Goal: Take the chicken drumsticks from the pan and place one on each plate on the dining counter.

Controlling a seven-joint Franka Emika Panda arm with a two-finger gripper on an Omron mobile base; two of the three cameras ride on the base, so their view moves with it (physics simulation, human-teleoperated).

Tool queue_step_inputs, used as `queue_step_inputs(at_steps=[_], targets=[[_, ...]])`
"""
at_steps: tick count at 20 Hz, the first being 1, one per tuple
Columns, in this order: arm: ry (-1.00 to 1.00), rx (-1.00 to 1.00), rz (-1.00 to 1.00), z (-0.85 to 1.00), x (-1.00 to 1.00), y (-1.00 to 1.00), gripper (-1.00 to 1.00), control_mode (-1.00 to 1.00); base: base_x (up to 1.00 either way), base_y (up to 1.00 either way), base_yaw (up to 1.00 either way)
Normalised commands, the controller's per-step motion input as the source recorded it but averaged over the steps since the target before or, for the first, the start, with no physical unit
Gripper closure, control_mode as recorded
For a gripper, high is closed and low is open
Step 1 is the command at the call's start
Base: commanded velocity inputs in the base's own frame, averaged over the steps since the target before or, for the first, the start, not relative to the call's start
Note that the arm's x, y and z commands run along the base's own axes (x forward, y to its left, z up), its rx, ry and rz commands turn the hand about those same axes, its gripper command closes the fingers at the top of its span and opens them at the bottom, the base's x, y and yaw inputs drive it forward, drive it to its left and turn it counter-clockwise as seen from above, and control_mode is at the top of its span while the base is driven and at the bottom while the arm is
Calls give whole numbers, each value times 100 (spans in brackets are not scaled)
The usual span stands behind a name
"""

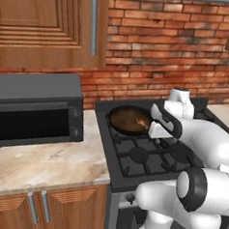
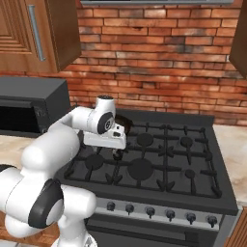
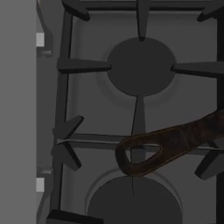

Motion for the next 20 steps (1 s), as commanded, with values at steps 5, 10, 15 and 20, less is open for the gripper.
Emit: queue_step_inputs(at_steps=[5, 10, 15, 20], targets=[[0, 0, 0, 0, 0, 0, -100, 100, 0, 0, 0], [0, 0, 0, 0, 0, 0, -100, 100, 3, -1, 0], [5, 0, 0, -9, 53, -11, -100, -100, 6, -1, 0], [2, 0, 0, -7, 98, -4, -100, -100, 0, 0, 0]])
